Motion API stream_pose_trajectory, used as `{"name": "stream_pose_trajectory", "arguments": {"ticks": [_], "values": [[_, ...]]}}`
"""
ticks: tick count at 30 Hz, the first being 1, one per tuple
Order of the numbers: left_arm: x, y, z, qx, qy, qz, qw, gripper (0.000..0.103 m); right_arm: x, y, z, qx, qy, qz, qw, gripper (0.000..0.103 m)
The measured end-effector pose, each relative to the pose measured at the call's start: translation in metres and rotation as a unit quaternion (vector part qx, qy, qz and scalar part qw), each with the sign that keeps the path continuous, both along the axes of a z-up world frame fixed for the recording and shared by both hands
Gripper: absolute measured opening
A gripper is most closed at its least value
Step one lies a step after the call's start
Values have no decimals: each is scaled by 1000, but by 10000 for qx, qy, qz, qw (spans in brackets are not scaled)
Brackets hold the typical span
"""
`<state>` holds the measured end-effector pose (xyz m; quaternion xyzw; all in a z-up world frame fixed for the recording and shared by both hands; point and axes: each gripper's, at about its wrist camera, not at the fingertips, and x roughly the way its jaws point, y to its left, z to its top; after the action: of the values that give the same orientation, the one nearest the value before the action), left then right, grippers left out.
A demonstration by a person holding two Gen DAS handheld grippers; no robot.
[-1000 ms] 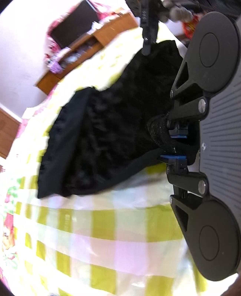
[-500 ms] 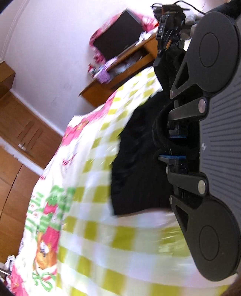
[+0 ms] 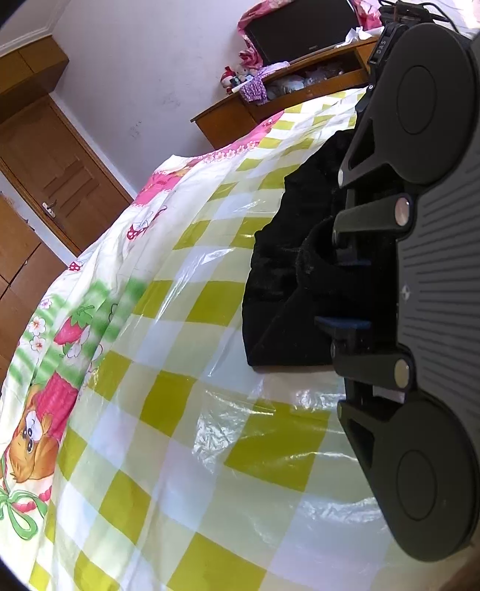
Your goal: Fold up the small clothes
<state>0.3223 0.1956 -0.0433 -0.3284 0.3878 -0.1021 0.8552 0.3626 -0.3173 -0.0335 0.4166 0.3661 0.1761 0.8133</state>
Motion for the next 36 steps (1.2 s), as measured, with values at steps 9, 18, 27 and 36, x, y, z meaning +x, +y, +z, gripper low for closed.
{"name": "stream_pose_trajectory", "arguments": {"ticks": [9, 18, 27, 36], "values": [[1, -6, 39, 419, -546, 364, 9970, 50, 0, -5, 41, -73, -734, -81, 9972, 35], [-38, -6, 36, 840, -542, 412, 9941, 55, -40, 7, 38, -1597, -1043, 352, 9810, 40], [-82, -32, -14, 1010, 29, 147, 9948, 58, -68, 25, 0, -2801, -755, 809, 9536, 38], [-76, -37, -7, 1005, -91, 100, 9948, 59, -70, 34, 20, -3016, -1131, 869, 9427, 40]]}}
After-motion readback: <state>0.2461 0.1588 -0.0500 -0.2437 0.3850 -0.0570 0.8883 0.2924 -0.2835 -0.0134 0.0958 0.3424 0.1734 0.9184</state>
